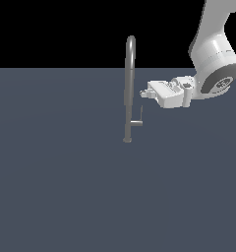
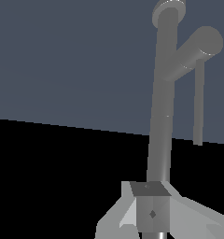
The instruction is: Turn on the faucet by rotating a designated handle.
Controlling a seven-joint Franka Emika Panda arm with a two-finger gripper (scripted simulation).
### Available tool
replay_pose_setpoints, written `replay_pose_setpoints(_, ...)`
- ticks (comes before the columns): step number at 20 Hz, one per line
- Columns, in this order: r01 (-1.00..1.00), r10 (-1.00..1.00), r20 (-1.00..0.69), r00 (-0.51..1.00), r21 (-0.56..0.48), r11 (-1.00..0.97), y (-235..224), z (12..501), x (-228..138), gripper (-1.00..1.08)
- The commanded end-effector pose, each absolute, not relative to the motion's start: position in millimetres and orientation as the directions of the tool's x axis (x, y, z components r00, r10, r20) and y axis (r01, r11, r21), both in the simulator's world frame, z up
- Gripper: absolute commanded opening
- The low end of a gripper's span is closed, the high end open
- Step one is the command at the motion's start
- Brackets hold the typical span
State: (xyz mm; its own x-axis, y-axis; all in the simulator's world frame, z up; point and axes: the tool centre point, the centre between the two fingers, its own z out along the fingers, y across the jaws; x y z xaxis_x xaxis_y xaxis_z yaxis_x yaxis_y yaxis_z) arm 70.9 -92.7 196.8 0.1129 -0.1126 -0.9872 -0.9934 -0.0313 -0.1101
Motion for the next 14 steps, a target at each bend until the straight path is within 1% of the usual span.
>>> replay_pose_setpoints(1, -0.997, -0.075, -0.995, 0.071, -0.073, 0.015, -93, 180, 74, -1.0)
replay_pose_setpoints(7, -0.997, -0.016, -1.0, 0.011, -0.013, 0.082, -91, 154, 76, -1.0)
replay_pose_setpoints(14, -0.995, 0.0, -1.0, -0.003, 0.003, 0.098, -91, 148, 76, -1.0)
